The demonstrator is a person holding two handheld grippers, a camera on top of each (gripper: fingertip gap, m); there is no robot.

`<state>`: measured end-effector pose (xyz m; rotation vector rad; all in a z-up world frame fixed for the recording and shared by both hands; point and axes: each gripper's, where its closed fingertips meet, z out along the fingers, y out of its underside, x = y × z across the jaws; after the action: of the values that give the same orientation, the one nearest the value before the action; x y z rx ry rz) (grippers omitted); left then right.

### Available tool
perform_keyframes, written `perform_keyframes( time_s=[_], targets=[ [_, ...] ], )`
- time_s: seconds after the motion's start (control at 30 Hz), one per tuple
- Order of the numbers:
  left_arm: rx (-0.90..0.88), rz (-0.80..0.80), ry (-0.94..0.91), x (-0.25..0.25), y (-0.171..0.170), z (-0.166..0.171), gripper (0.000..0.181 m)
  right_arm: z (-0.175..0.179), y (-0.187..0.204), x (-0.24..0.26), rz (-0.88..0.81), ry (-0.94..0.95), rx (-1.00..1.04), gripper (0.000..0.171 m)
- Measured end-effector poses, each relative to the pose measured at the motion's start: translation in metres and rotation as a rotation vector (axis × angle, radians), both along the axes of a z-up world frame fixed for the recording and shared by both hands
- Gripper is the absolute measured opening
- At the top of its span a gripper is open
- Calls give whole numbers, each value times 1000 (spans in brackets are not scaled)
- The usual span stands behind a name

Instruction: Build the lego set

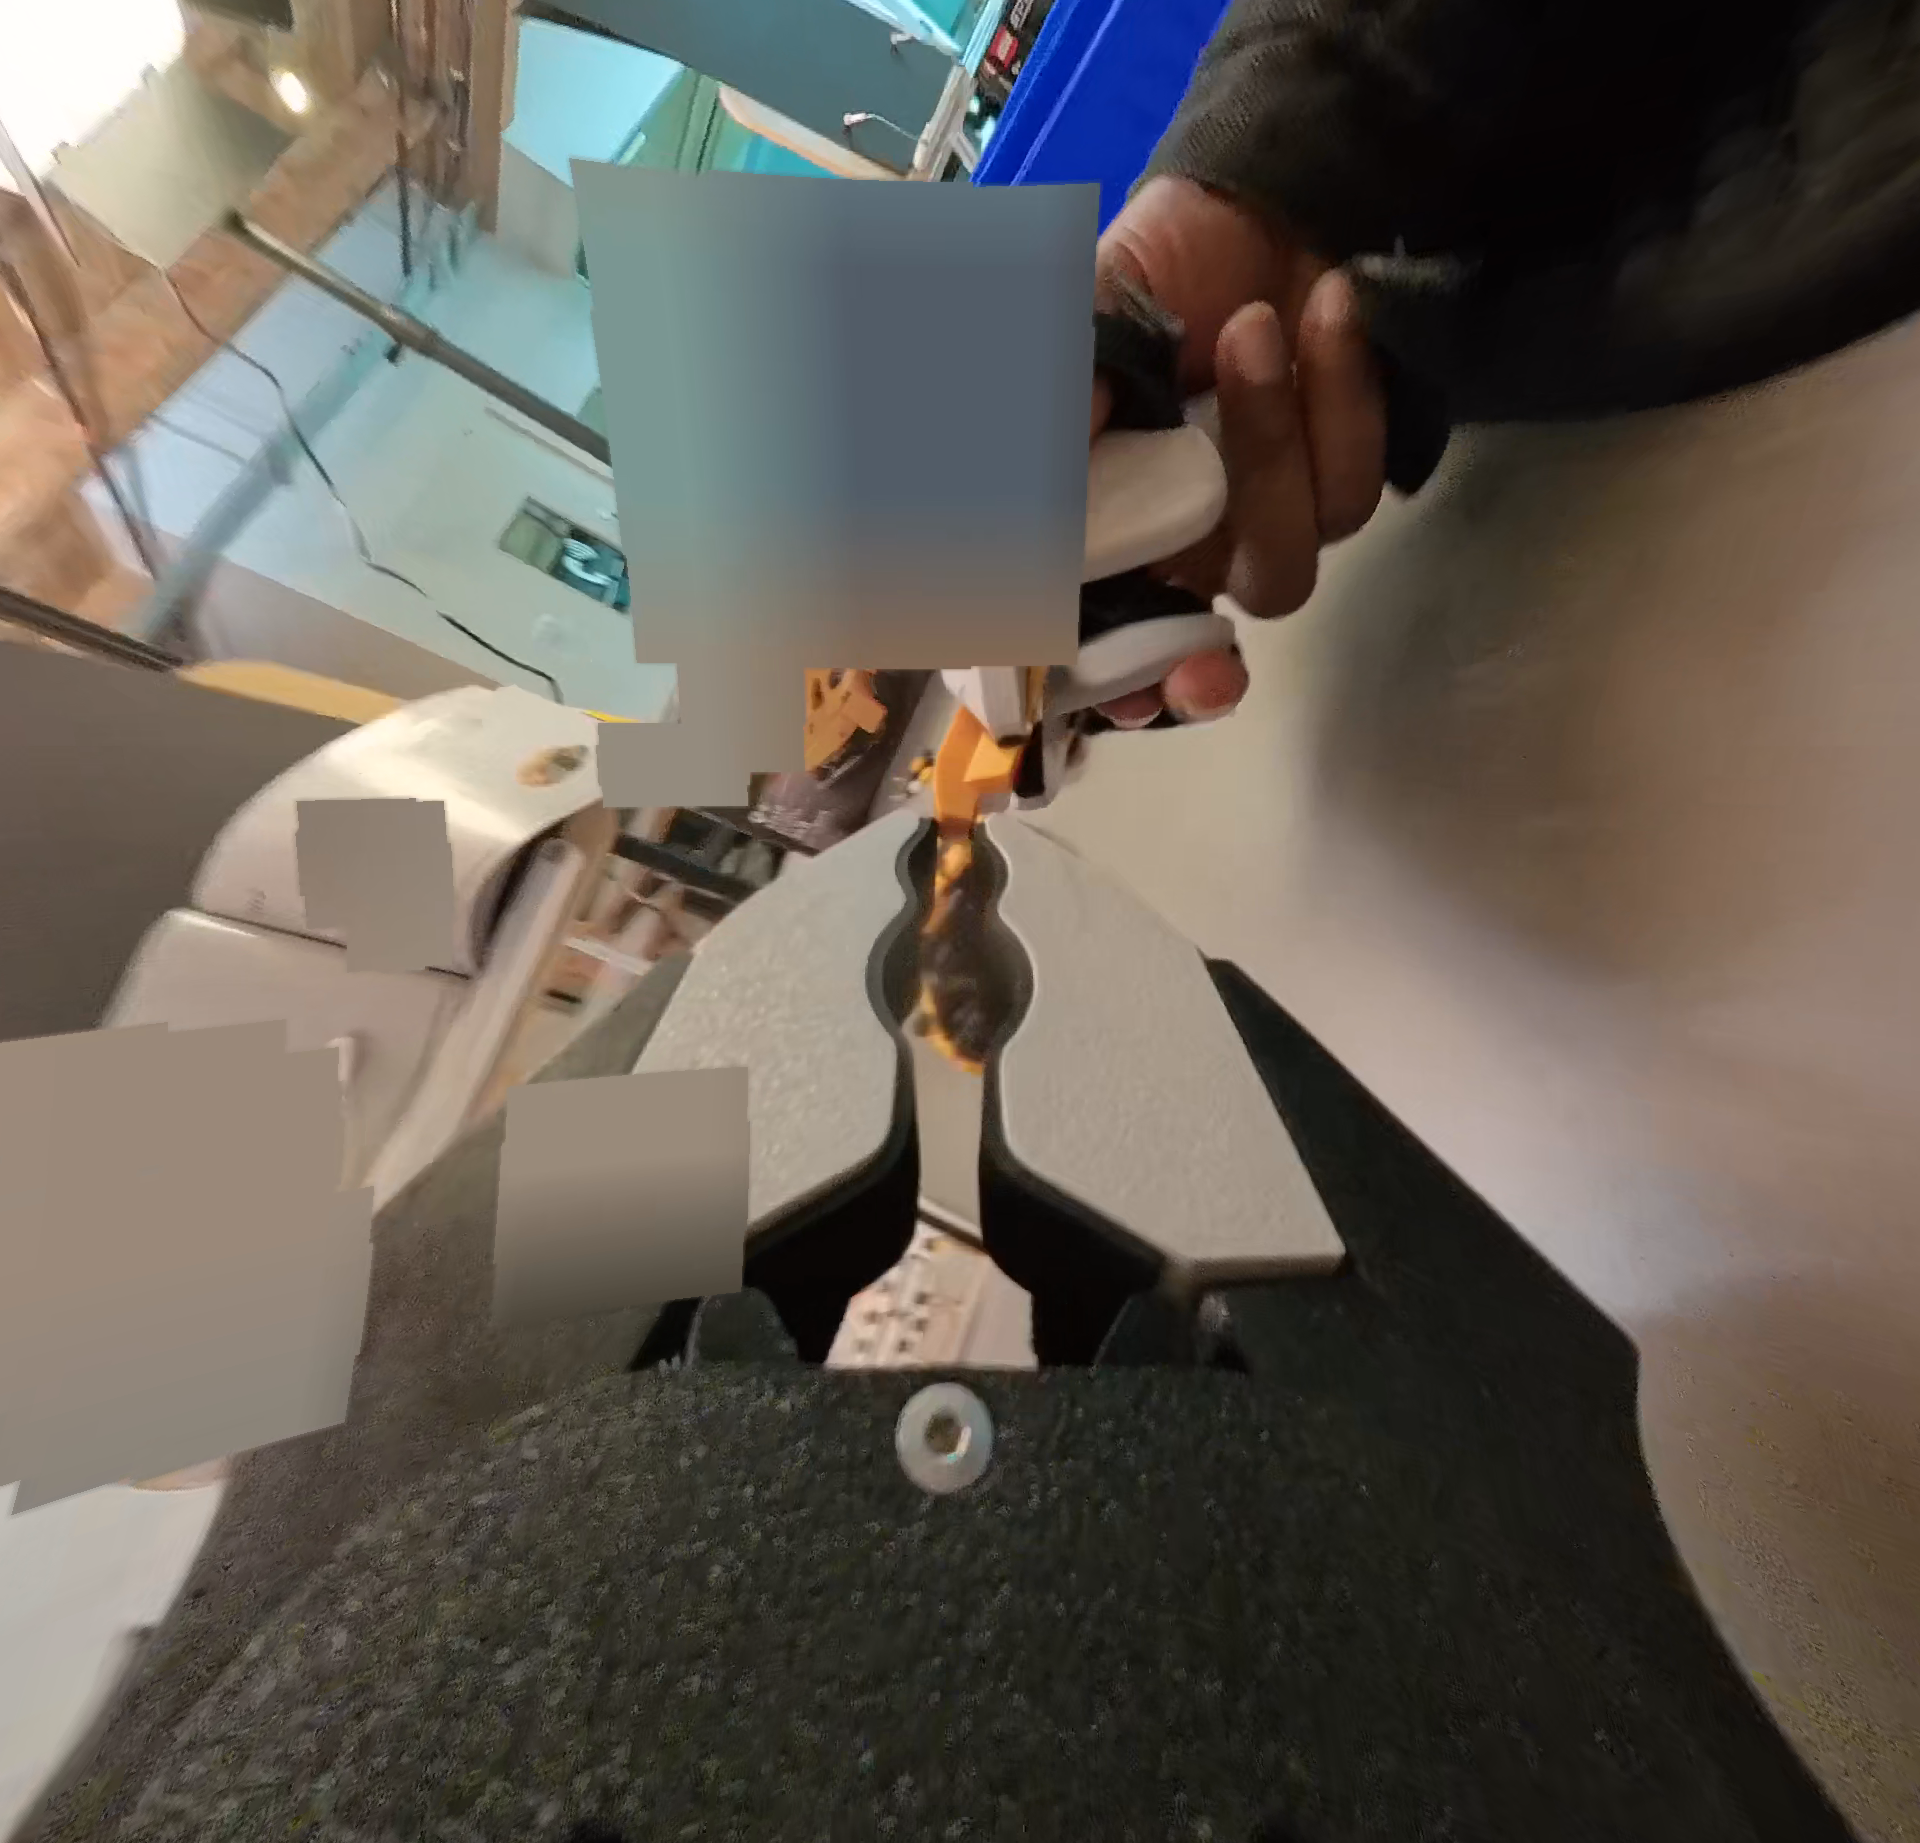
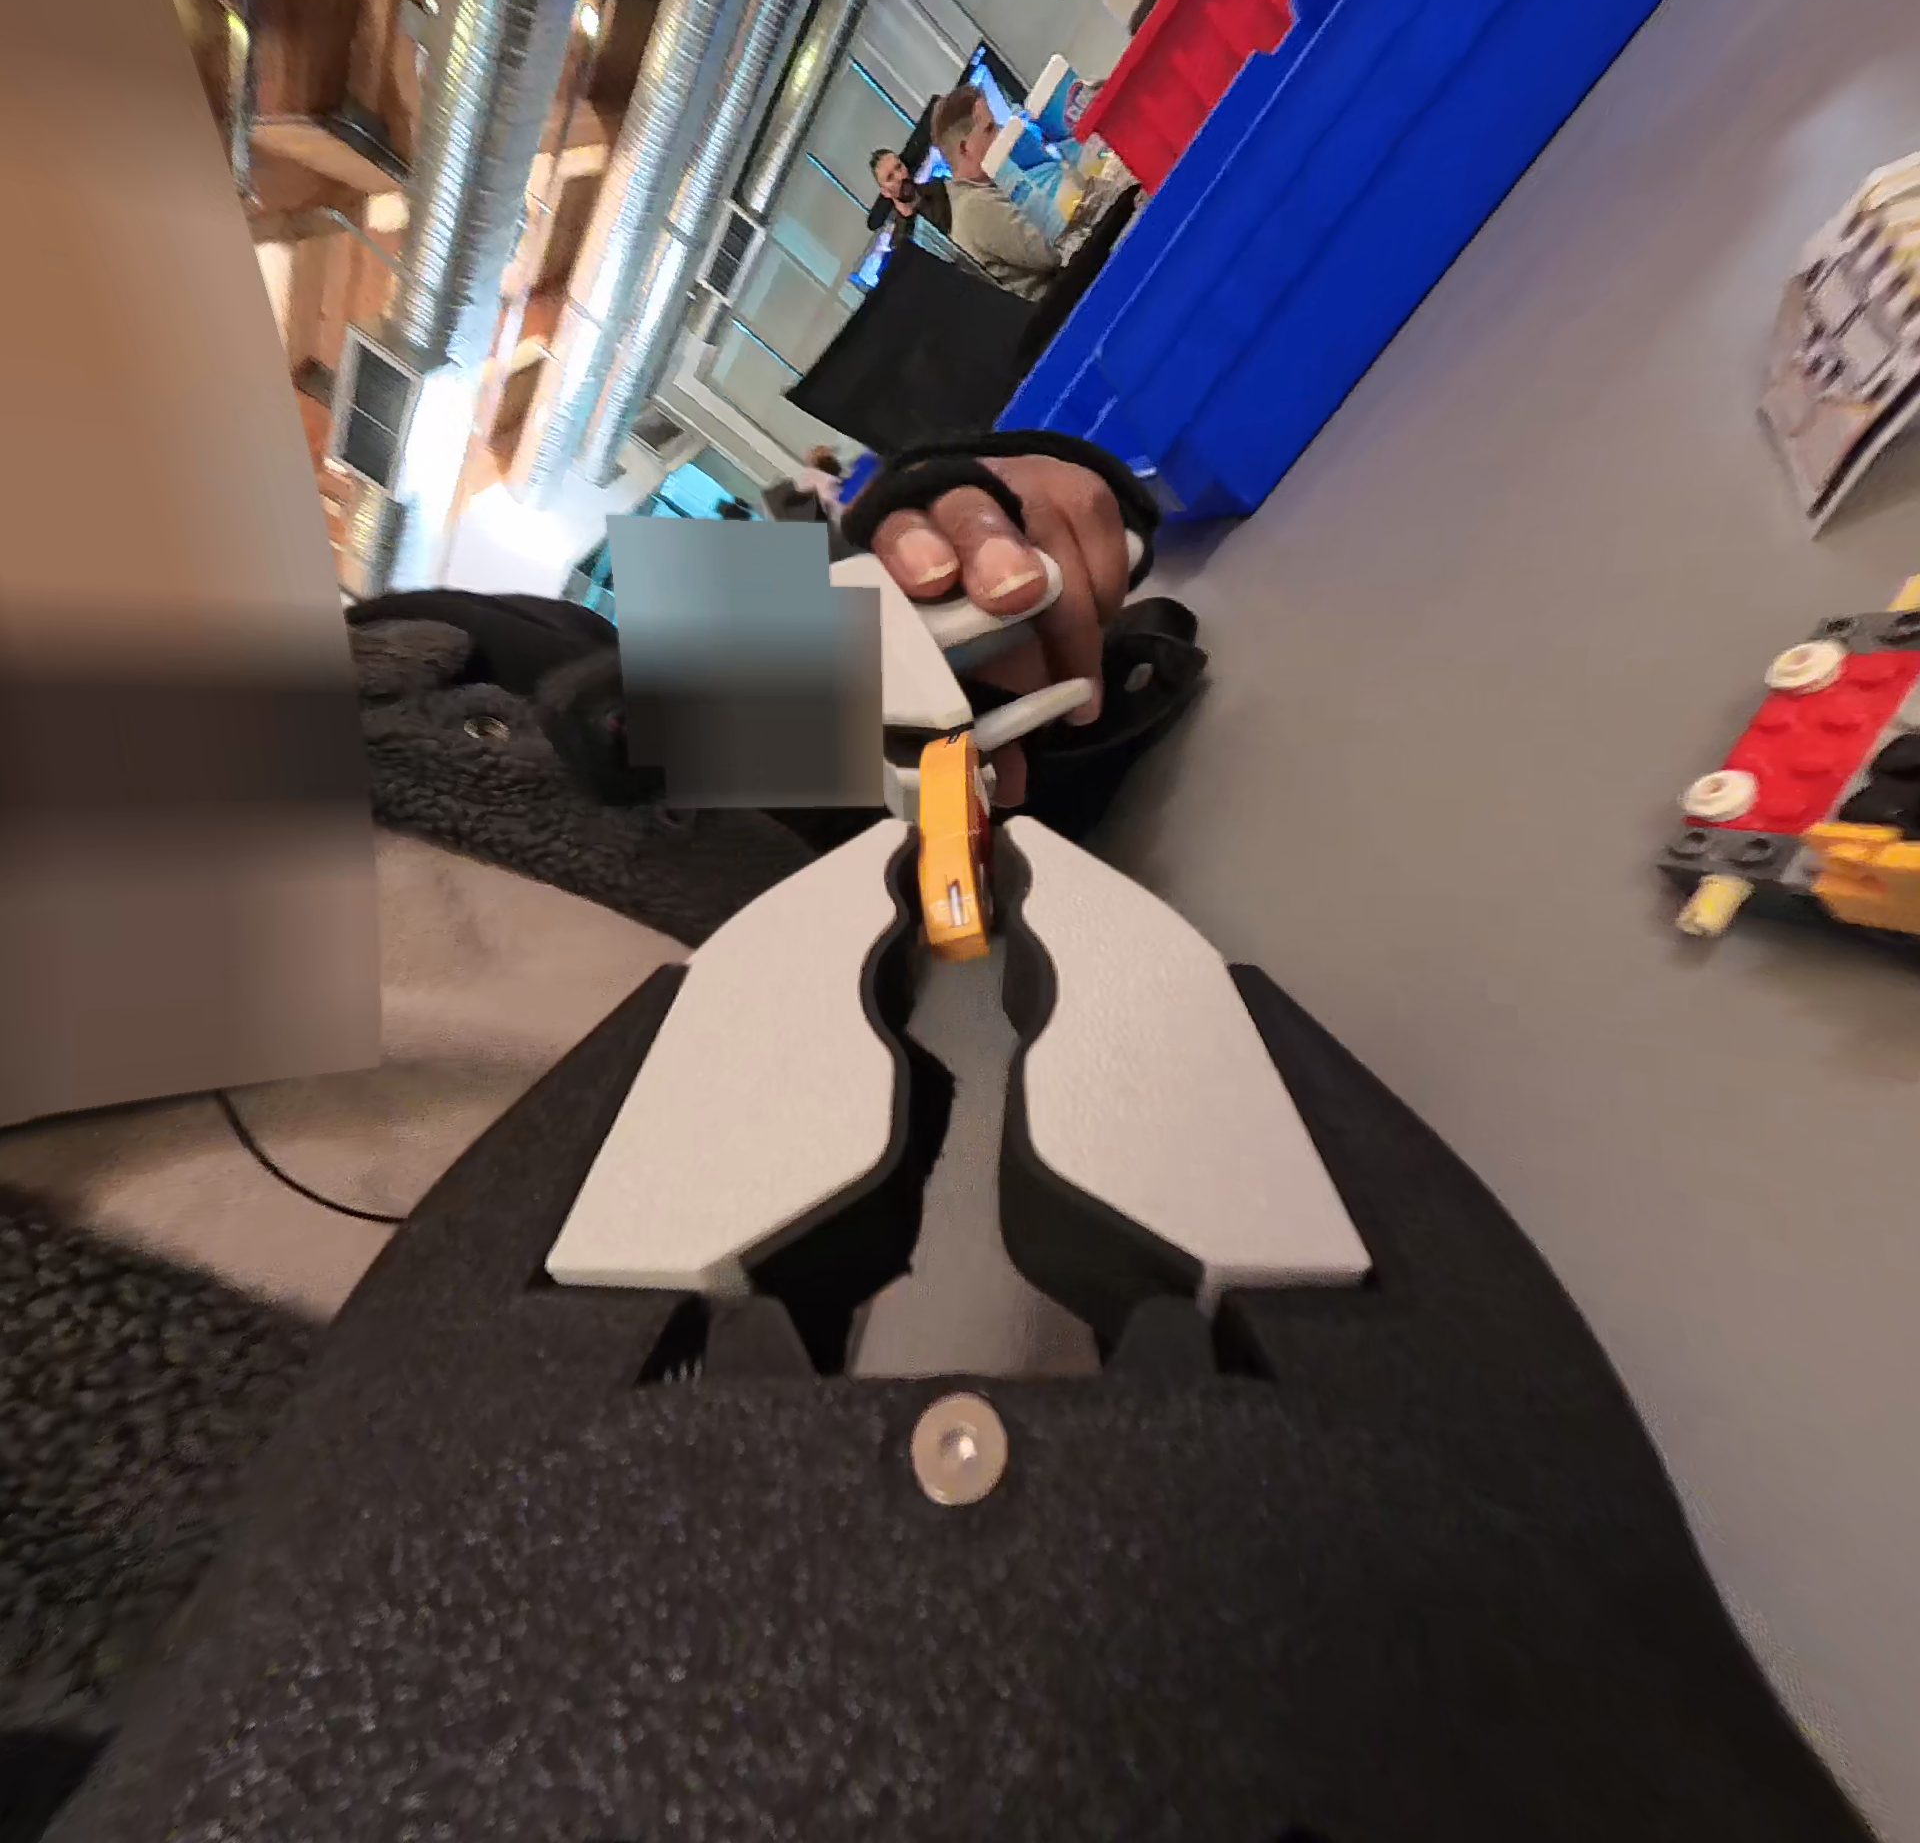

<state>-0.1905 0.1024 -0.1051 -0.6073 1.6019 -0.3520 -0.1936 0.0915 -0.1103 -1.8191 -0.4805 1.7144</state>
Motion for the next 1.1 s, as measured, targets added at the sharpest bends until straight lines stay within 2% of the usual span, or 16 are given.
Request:
perform_keyframes(
  time_s=[0.07, 0.17, 0.23, 0.37, 0.43, 0.5, 0.57, 0.67, 0.77, 0.83, 0.9, 1.1],
  targets=[
    [-237, -68, 26, 0, -3, -3, 14, -4, 2, 3, -35, -101, 129, 12],
    [-744, -174, 117, 1, -6, -10, 37, -8, 3, 6, -73, -265, 378, 12],
    [-927, -235, 135, 1, -11, -7, 39, -20, 1, 4, -75, -422, 549, 12],
    [-917, -254, 182, 1, -19, -14, 16, -26, -5, -7, -60, -516, 708, 12],
    [-886, -251, 169, 1, -19, -12, 16, -24, -5, -6, -69, -512, 724, 13],
    [-877, -255, 175, 0, -19, -13, 25, -19, -4, -6, -89, -500, 738, 13],
    [-874, -253, 189, 0, -20, -15, 24, -19, -4, -6, -86, -486, 705, 12],
    [-907, -249, 206, 1, -21, -18, 10, -19, -5, -6, -52, -429, 571, 12],
    [-1068, -254, 223, 2, -19, -15, 10, -17, -4, -5, -45, -368, 472, 13],
    [-1224, -274, 240, 1, -17, -13, 9, -14, -1, -2, -63, -361, 475, 20],
    [-1384, -284, 254, 0, -12, -13, 9, -16, 1, 3, -75, -406, 520, 27],
    [-1778, -328, 310, -2, -5, -16, 9, -22, 5, 10, -118, -633, 758, 31]
  ],
)
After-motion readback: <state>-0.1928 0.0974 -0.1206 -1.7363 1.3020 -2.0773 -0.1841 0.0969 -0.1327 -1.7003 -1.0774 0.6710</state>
